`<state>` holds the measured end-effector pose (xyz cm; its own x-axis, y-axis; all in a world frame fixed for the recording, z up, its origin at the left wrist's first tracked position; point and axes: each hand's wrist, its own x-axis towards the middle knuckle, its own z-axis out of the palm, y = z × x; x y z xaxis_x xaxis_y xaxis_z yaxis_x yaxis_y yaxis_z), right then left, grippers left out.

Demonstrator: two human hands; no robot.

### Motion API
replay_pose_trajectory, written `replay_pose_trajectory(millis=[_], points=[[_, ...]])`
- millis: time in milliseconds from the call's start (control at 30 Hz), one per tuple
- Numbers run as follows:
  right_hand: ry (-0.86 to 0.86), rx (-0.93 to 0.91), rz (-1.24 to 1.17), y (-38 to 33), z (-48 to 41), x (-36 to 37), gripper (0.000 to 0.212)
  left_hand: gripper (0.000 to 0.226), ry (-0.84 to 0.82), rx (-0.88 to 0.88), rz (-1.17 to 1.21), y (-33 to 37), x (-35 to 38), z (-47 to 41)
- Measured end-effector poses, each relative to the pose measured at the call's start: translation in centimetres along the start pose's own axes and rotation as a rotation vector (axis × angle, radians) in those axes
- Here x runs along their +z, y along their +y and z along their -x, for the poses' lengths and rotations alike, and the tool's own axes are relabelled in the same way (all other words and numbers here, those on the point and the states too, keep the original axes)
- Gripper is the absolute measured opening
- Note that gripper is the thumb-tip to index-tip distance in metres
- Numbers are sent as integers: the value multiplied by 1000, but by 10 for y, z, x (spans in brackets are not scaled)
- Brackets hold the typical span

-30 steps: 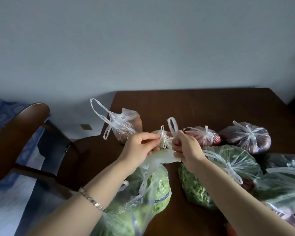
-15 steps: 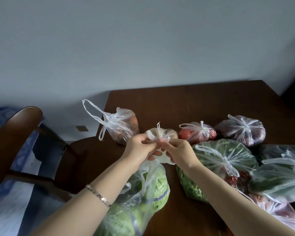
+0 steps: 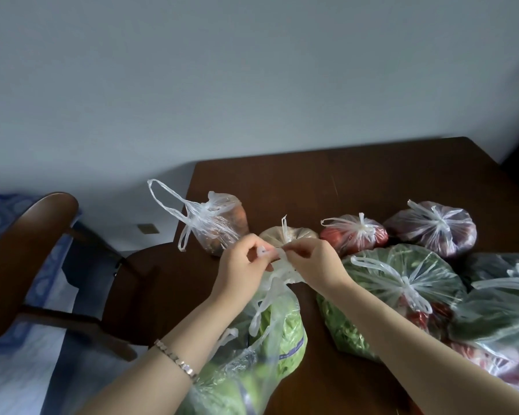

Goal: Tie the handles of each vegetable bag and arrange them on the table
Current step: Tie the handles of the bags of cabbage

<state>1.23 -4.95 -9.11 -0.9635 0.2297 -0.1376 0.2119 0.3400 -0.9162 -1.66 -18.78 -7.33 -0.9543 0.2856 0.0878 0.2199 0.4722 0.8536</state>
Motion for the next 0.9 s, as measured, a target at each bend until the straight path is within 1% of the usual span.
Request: replay_pose_trajectory(millis=[33, 67, 133, 200, 233, 300, 367, 433, 467, 533, 567, 600, 667, 733, 800, 833, 900], points=[[-58, -37, -52, -2, 4, -2, 24, 10, 25, -61, 60, 1, -1, -2], [-118, -45, -158, -4, 9, -4, 29, 12, 41, -111, 103, 0, -2, -4], [-215, -39, -362, -1, 12, -7, 31, 12, 33, -203, 172, 0, -1, -7], [-227, -58, -442, 3, 13, -8, 37, 9, -9, -294, 216, 0, 3, -8], [-188, -80, -447, 5, 13, -8, 37, 8, -30, -340, 235, 1, 5, -7], [-45, -103, -388, 9, 11, -8, 39, 10, -48, -419, 334, 1, 8, -6], [72, -136, -229, 12, 10, -9, 35, 11, -56, -477, 446, 2, 9, -6], [120, -213, -89, 13, 11, -8, 30, 14, -54, -499, 480, 3, 10, -6], [133, -261, -45, 11, 11, -8, 34, 16, -29, -508, 479, 2, 10, -7], [145, -306, -43, 2, 14, -7, 34, 20, 68, -553, 460, -4, 8, -13], [128, -278, -142, -2, 14, -7, 32, 21, 129, -605, 500, -8, 7, -18], [101, -232, -290, -4, 14, -6, 32, 21, 185, -684, 603, -14, 6, -23], [41, -124, -553, -3, 12, -2, 39, 24, 279, -873, 900, -24, 2, -35], [53, 40, -698, 11, 7, 4, 41, 31, 385, -1004, 1091, -41, -4, -45], [124, 202, -740, 30, 2, 2, 41, 37, 519, -1054, 1199, -67, -14, -52], [159, 264, -722, 41, -1, -1, 41, 37, 566, -1077, 1212, -81, -18, -54], [207, 357, -658, 58, -4, -7, 41, 37, 564, -1126, 1110, -100, -23, -52]])
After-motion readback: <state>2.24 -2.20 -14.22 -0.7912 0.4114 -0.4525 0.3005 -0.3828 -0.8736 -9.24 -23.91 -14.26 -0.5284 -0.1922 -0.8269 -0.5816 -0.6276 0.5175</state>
